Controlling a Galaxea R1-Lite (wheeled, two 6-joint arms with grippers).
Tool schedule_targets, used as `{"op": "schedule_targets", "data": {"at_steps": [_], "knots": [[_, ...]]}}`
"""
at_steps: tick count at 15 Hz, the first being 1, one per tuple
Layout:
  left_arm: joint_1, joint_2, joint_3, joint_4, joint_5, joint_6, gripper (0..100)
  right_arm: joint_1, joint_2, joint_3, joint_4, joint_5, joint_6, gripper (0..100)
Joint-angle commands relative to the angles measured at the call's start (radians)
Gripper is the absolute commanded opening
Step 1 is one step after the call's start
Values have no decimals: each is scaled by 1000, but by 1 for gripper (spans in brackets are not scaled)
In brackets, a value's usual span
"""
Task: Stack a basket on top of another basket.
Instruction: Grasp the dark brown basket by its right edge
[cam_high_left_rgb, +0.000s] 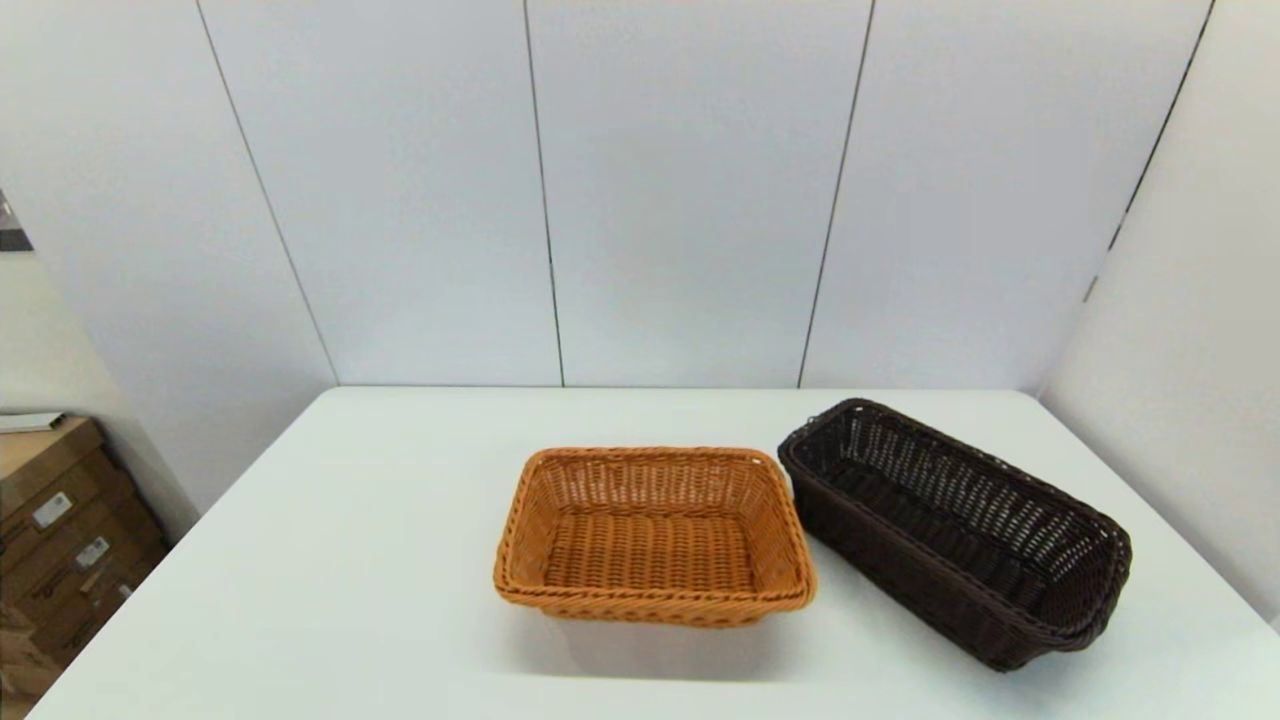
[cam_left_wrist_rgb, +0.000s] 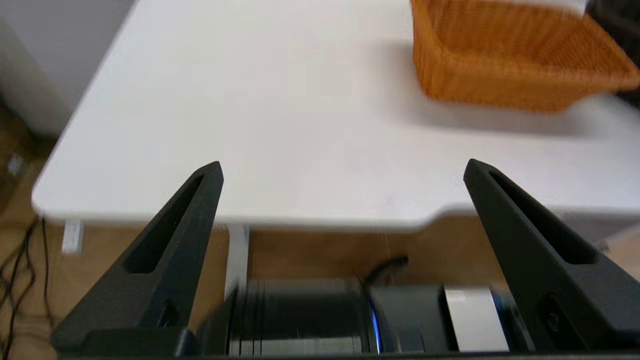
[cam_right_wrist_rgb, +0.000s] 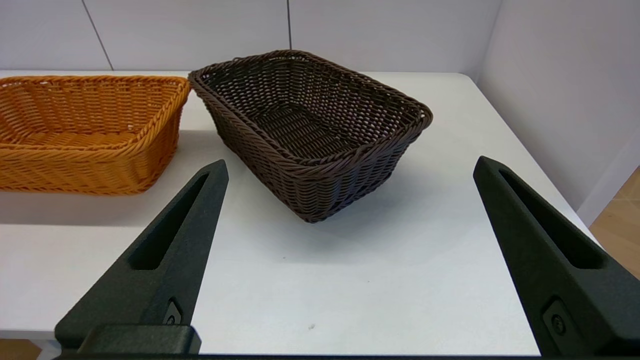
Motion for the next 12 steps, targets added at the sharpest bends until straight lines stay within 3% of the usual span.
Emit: {"op": "schedule_targets", "data": {"at_steps": [1,3,5,12], "knots": [[-1,-4,288,-482,46,45,100,0,0,0,0,0,0,100],[-1,-4,427,-664,123,133,100,0,0,0,0,0,0,100],[0,-4,477,-790,135,173,100,0,0,0,0,0,0,100],[-1,-4,494,-745,117,130,100,0,0,0,0,0,0,100]]}}
